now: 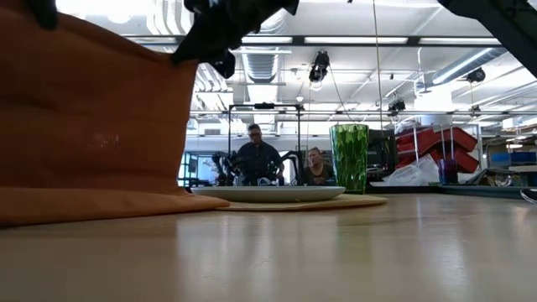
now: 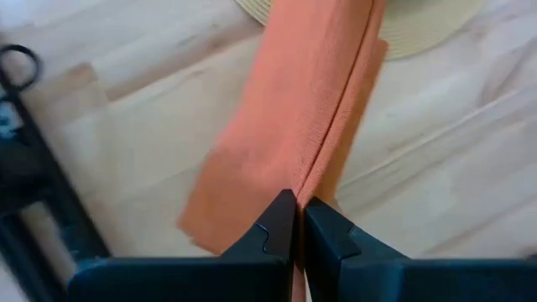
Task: Set table place
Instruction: Fold the orange table napkin
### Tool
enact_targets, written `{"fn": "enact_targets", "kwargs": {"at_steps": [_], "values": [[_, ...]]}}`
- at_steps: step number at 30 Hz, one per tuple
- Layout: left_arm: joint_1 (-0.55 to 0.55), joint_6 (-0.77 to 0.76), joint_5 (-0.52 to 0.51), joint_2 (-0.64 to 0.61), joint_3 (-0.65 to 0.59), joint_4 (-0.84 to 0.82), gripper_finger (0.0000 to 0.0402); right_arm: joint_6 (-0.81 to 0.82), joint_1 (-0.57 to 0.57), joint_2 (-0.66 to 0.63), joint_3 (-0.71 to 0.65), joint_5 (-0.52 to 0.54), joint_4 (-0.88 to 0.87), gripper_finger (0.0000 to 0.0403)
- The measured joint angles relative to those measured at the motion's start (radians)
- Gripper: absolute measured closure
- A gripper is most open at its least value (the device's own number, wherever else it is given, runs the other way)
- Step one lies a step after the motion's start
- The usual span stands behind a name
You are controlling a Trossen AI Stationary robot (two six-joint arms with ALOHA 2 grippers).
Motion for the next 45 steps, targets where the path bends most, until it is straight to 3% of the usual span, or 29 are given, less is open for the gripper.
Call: {"fn": "enact_targets", "kwargs": {"at_steps": [6,23,45], "values": [[0.000,0.017,0.001,0.056,0.000,0.112,0.0402,0.006,0.011,-0.003,-0.001,-0.053,-0.082,0.0403],[-0.003,0.002,0.049,0.238,-0.001,0.348,0.0402,0.049,0.108,-0.002,-0.036,-0.078,-0.215,0.0403],[-0.040,-0.105,0.043,0.241,-0.031,0.226,0.0402,0.085,0.100,0.024,-0.095,-0.094,-0.137,0.0403]]}}
